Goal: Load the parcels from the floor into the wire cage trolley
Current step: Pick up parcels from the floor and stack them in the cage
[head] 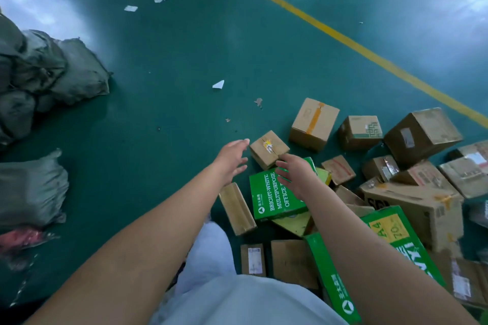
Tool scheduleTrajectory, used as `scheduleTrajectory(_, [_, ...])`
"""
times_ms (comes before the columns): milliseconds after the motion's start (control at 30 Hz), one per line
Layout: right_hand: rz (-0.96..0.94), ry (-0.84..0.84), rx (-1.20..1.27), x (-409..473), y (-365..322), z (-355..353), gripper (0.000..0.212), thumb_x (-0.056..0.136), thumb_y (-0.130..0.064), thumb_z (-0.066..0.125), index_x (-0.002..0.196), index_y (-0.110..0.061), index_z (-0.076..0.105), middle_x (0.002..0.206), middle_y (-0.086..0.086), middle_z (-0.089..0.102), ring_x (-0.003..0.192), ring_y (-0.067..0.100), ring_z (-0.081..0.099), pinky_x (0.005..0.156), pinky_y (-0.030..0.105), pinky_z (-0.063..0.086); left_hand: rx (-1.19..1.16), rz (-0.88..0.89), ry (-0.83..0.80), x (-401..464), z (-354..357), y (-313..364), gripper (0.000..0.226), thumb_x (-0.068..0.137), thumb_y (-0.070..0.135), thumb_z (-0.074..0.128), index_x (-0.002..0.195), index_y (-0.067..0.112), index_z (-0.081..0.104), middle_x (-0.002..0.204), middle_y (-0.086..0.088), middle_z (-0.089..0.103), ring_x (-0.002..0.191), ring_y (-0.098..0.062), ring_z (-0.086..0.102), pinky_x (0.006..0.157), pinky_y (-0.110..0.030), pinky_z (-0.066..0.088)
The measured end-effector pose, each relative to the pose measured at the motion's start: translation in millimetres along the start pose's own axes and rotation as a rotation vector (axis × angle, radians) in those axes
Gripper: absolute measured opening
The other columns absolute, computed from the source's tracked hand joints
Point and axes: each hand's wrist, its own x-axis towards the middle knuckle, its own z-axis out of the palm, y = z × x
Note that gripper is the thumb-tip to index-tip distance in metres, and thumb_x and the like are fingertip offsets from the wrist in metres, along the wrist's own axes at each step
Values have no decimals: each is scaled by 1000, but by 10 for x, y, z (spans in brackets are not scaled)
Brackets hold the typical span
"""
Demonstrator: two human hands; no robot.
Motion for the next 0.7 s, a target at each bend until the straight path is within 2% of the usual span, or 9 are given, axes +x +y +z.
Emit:
scheduleTrajectory(67, [-2,35,26,295,-198,217,33,105,-25,53,135,-14,59,117,3,68,110,21,64,95,37,52,10,-6,-20,380,-215,200,48,105,40,53,148,21,47,150,1,50,126,-25,55,106,-40,49])
scheduleTrajectory(167, [3,101,82,779,-564,722,33,104,-25,53,134,-13,58,121,6,68,106,21,65,86,34,53,18,-4,-43,1034,-650,623,50,106,39,52,151,20,44,154,1,47,128,-25,54,109,-40,48])
scheduleTrajectory(300, [54,150,170,1242,-1144,1622,32,103,-25,56,132,-11,59,124,9,68,100,22,66,90,36,55,55,-39,-80,1717,-1389,1342,52,107,39,50,154,18,41,156,0,45,132,-25,52,112,-40,45])
scheduleTrajectory(433, [16,142,267,1588,-1928,2470,32,104,-25,56,133,-12,59,127,10,65,117,26,63,106,42,50,127,5,-107,2339,-1988,2220,55,106,42,50,155,19,40,155,1,45,129,-22,53,114,-41,44])
scheduleTrajectory(567, [-29,114,340,1881,-2371,2661,31,105,-26,55,133,-14,59,126,8,66,113,24,64,102,40,51,175,34,-153,2743,-2038,2780,52,105,43,52,151,21,44,149,3,49,124,-20,55,108,-38,48])
scheduleTrajectory(700, [-31,181,438,2226,-2624,2516,32,105,-25,53,134,-12,59,125,8,66,114,24,64,103,41,51,249,52,-235,3120,-1816,3227,43,104,42,54,142,23,51,144,3,52,121,-22,57,98,-35,49])
